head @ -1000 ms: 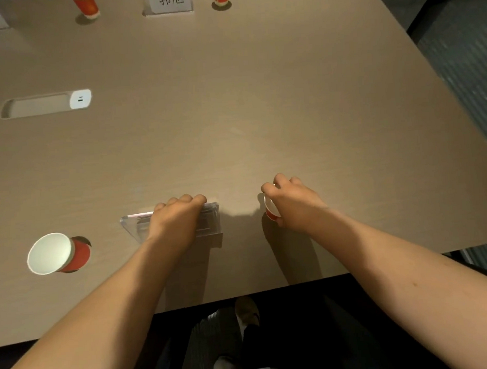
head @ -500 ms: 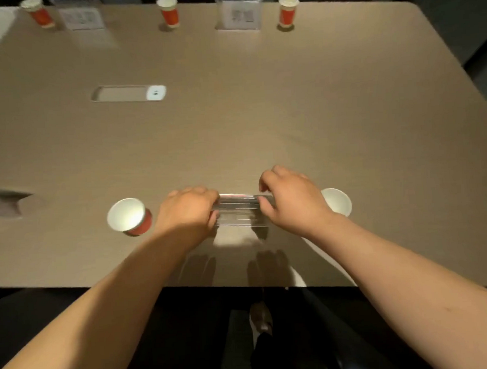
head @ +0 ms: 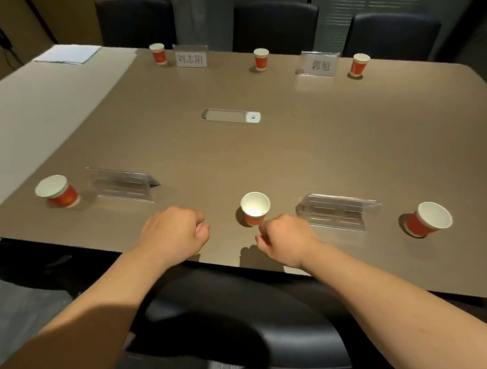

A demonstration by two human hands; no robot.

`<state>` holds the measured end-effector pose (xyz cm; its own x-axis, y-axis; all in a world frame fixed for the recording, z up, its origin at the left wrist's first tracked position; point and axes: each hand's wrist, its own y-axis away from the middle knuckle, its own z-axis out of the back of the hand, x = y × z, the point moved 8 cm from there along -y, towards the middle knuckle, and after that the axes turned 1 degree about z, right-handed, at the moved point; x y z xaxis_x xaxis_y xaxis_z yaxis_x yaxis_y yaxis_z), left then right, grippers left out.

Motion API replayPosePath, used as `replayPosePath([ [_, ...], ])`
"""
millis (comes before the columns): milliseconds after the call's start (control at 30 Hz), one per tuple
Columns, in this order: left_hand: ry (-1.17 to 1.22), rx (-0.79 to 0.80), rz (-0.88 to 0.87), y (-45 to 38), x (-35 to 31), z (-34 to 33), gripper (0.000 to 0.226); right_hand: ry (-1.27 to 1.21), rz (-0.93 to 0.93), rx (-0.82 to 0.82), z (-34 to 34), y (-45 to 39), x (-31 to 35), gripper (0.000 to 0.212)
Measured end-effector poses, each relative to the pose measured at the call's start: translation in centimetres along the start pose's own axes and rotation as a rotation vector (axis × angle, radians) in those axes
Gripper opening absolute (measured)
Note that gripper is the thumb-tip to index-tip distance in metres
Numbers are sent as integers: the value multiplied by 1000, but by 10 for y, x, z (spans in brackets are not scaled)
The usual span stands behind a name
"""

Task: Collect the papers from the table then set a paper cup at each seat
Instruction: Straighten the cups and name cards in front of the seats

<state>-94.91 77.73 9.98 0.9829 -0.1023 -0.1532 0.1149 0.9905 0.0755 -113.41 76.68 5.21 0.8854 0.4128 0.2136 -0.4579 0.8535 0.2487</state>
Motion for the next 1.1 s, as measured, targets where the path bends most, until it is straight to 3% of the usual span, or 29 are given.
replayPosePath([
  [167, 45, -7, -2, 8, 47, 13, 43, 27, -80, 28, -3, -17, 24, 34],
  [300, 63, -16, -31, -13, 70, 16, 43, 133, -167, -39, 3, -52, 12, 45],
  [500, 68, 63, -19, -68, 112, -7, 28, 115, -284, 135, -29, -110, -22, 93],
  [600, 41, 138, 18, -103, 136, -23, 14, 24, -286, 159, -43, -134, -30, 83],
  [800, -46, -41, -26, -146, 170, -30, 49, -100, -289, 71, -43, -176, -28, 64],
  [867, -78, -63, -21, -159, 182, -33, 55, -120, -320, 74, -42, -184, -29, 66],
  [1000, -137, 21, 9, -184, 206, -47, 60, -45, -322, 107, -42, -183, -28, 93],
  [1100, -185, 139, 28, -193, 218, -62, 44, -25, -307, 105, -45, -179, -27, 84],
])
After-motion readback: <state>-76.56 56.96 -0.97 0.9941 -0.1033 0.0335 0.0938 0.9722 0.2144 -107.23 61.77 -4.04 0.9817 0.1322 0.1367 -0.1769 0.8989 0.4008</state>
